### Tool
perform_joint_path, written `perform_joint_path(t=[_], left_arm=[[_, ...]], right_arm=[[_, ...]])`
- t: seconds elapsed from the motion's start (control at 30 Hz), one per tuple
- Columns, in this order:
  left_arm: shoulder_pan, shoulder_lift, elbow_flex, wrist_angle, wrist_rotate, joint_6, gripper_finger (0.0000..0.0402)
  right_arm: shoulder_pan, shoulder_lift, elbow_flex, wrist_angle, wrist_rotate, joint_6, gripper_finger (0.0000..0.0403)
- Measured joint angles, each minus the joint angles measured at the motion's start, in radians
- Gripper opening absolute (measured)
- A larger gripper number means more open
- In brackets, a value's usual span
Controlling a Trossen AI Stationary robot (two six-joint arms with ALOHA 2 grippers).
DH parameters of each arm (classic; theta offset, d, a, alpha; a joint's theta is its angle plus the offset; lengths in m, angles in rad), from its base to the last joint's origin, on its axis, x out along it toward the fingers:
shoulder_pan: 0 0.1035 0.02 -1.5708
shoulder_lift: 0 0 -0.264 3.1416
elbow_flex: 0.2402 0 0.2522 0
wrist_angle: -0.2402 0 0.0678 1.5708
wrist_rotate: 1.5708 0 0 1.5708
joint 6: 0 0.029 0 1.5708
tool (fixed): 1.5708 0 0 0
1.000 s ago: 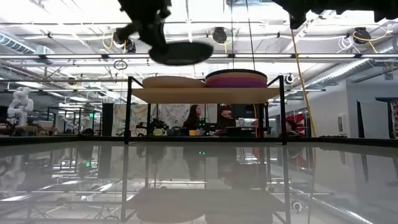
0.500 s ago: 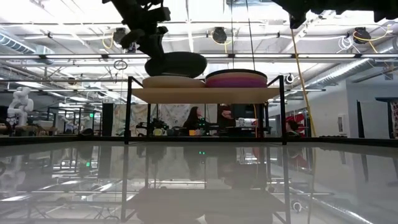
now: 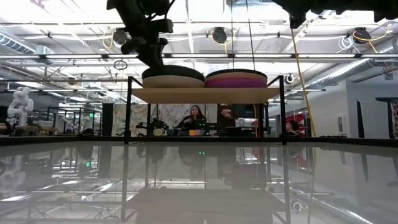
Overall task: Place and stack plates onto a shelf
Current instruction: Stack the dark green plate on top of the brown plate on the shelf
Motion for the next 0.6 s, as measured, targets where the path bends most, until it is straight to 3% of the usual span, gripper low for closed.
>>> perform_joint_path(t=[0.27, 0.6], left_arm=[[0.0, -0.008, 0.0, 0.006, -0.028, -0.036, 0.0119], [-0.029, -0.059, 0.002, 0.007, -0.056, -0.082, 0.0132]], right_arm=[[0.0, 0.0, 0.0, -0.003, 0.0, 0.0, 0.0125], [0.0, 0.0, 0.0, -0.003, 0.0, 0.02, 0.0125]])
